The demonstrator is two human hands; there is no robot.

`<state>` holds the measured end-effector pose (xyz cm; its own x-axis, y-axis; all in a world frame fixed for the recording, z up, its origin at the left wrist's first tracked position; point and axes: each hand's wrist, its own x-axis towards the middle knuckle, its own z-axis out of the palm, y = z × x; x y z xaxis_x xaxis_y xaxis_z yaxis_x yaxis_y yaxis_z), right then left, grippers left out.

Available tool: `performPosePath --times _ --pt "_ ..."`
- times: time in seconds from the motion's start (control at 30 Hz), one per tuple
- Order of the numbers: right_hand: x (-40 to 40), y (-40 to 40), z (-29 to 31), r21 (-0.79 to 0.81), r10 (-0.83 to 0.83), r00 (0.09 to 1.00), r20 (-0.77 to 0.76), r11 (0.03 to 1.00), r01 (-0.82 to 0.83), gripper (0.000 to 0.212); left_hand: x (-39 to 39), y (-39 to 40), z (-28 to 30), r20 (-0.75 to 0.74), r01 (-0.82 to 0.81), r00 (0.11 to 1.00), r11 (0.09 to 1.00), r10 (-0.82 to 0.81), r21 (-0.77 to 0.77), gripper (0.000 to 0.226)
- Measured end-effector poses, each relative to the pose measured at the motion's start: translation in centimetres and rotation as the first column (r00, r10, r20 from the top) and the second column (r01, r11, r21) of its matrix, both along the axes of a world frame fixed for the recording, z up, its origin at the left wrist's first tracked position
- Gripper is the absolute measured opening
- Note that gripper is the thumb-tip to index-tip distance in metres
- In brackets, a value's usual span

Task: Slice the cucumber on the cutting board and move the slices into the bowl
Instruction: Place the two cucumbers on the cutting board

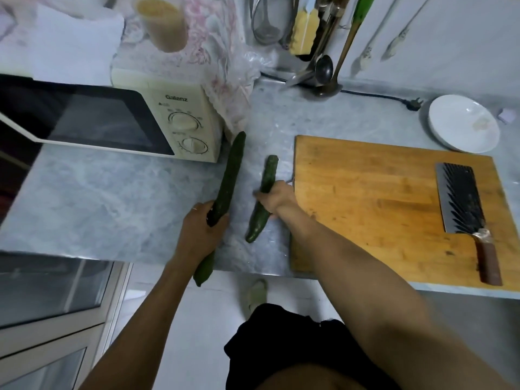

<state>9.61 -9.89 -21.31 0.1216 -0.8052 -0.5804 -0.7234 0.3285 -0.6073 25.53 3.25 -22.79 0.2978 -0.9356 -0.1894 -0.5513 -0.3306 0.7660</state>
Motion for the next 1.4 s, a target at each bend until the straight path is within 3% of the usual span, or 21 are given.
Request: performPosePath --times 0.2,0.5,0.6,0.7,0.77,0.9,1.03,1.1,1.2,1.4 --pt "-5.7 0.8 3.3 0.047 -0.114 0.987 0.115 0.993 0.109 0.023 -3.7 -0.7 0.8 -0.034 0.025 0.999 0.998 -0.026 -0.050 0.020" --pt "-23.5 3.0 5.0 -0.051 -0.214 0.975 -0.060 0.976 0.211 0.012 -17.0 -6.6 2.1 -0.133 0.214 0.966 0.975 -0.220 -0.056 0.018" --pt "-27.6 2.6 5.0 -0.060 -0.232 0.970 -0.079 0.972 0.228 0.014 -21.7 -8.0 1.5 -0.016 0.197 0.980 0.978 -0.198 -0.066 0.019" --pt "-30.5 1.6 4.3 -0.092 -0.191 0.978 -0.088 0.979 0.183 0.014 -24.9 -9.2 0.2 0.125 0.137 0.983 0.990 -0.138 0.010 0.034" --pt "-32.1 1.0 3.9 -0.108 -0.153 0.985 -0.082 0.984 0.144 0.012 -26.7 -9.8 -0.2 0.157 0.102 0.981 0.993 -0.109 0.052 0.042" --pt "-34.7 0.1 3.5 -0.118 -0.111 0.992 -0.052 0.988 0.105 0.012 -29.7 -9.7 0.1 0.168 0.072 0.982 0.996 -0.081 0.058 0.036" --pt "-37.7 -0.8 2.5 -0.144 -0.062 0.998 -0.029 0.988 0.057 0.014 -32.4 -10.1 1.1 0.398 -0.017 0.916 0.987 -0.049 0.161 0.043" --pt "-37.9 -1.1 2.1 -0.145 -0.076 0.997 -0.010 0.987 0.074 0.021 -32.3 -10.4 1.6 0.439 -0.045 0.898 0.985 -0.033 0.166 0.044" --pt "-38.5 -2.2 2.0 -0.126 -0.053 0.999 -0.013 0.991 0.051 0.029 -33.4 -9.9 2.2 0.412 -0.088 0.910 0.993 0.049 0.074 0.036" --pt "-37.6 -3.9 2.2 -0.048 0.004 0.998 0.060 0.999 -0.001 0.019 -35.8 -7.9 3.8 0.240 -0.073 0.967 0.995 0.086 -0.064 0.017"
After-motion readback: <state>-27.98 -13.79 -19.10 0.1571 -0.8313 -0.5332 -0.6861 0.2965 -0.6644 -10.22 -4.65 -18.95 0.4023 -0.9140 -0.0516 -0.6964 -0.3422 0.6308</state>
